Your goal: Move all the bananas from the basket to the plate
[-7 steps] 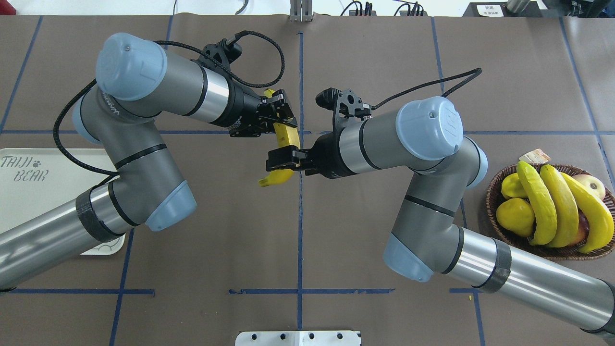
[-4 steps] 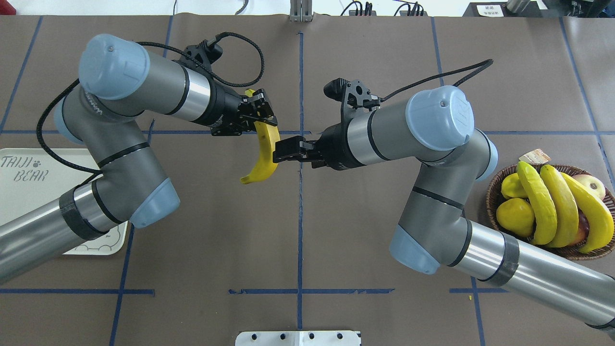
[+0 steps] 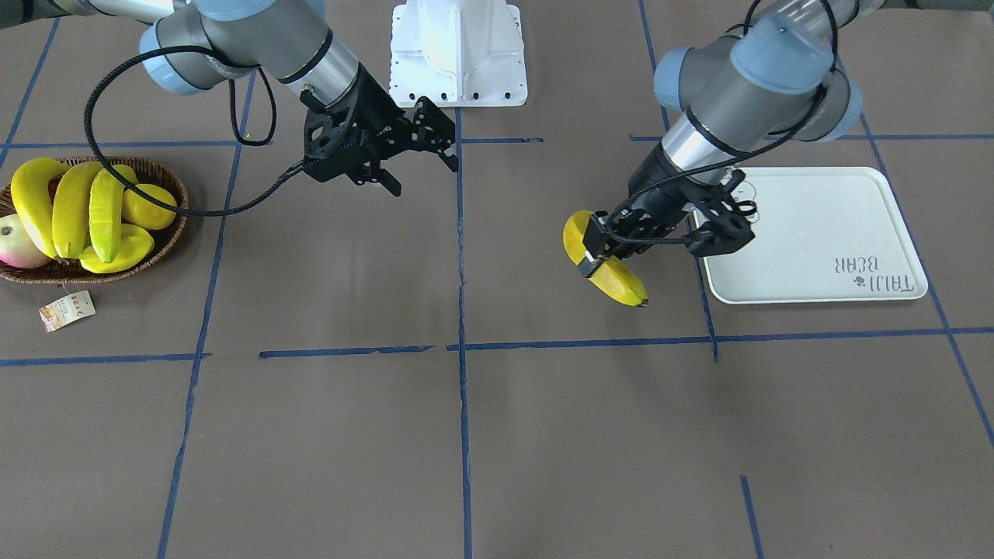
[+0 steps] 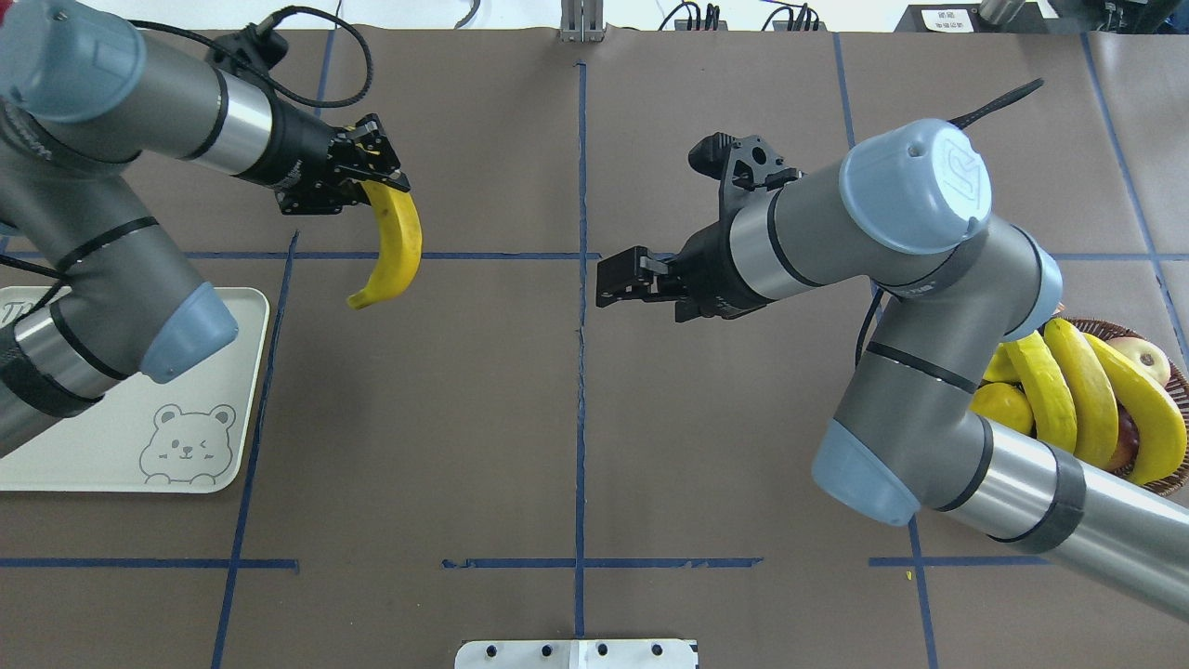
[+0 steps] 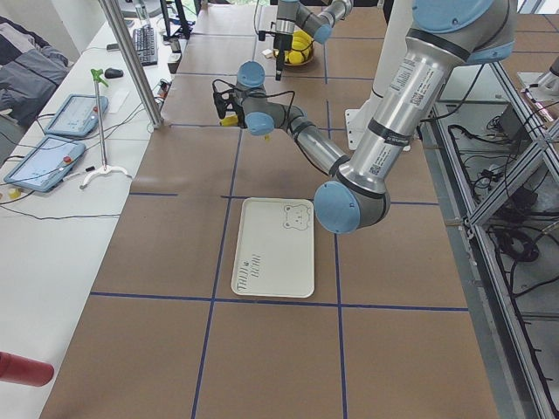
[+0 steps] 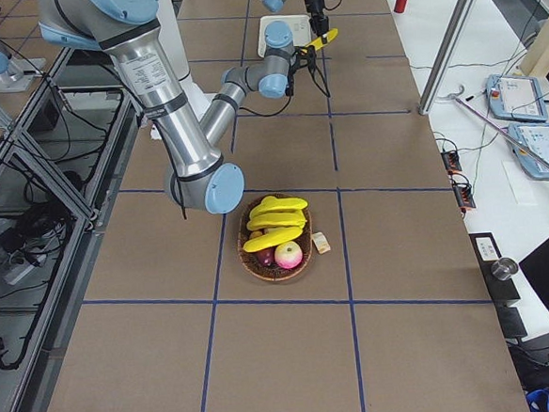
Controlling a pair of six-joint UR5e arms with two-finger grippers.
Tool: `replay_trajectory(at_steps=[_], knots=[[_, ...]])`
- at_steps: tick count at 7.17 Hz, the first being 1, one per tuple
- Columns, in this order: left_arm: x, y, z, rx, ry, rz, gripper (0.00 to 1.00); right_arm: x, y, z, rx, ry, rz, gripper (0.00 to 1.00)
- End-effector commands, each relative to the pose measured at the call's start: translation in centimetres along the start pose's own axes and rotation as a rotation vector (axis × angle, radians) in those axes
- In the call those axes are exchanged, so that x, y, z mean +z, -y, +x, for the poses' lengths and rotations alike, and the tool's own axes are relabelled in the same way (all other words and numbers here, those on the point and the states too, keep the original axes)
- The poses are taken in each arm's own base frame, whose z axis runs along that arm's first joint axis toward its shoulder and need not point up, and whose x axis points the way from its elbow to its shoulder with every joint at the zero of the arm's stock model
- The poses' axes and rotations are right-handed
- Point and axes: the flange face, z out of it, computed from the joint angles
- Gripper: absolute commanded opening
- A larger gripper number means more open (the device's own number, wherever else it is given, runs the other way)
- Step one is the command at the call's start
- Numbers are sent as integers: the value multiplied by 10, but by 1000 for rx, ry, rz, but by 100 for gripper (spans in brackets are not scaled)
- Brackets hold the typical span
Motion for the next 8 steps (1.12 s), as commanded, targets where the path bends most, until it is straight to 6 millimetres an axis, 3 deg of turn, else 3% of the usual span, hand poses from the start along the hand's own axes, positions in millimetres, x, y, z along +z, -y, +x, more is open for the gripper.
replay_trajectory(at_steps=[1, 2, 3, 4, 5, 7, 8], knots=[[-71, 53, -70, 21, 27, -33, 0, -29, 16, 28, -20, -140, -29, 100], [-86, 71, -108, 30, 54, -43, 0, -52, 15, 41, -40, -227, -50, 100], [-77, 75, -168, 56, 124, -59, 0, -77, 17, 59, -70, -300, -61, 100], [-78, 82, -222, 59, 193, -59, 0, -99, 4, 89, -152, -360, -99, 100], [-78, 88, -275, 26, 261, -70, 0, -117, 11, 126, -197, -404, -100, 100], [-68, 93, -344, -41, 349, -69, 1, -136, 20, 182, -277, -461, -133, 100], [-67, 96, -364, -59, 391, -38, 1, -143, 20, 204, -268, -446, -173, 100]])
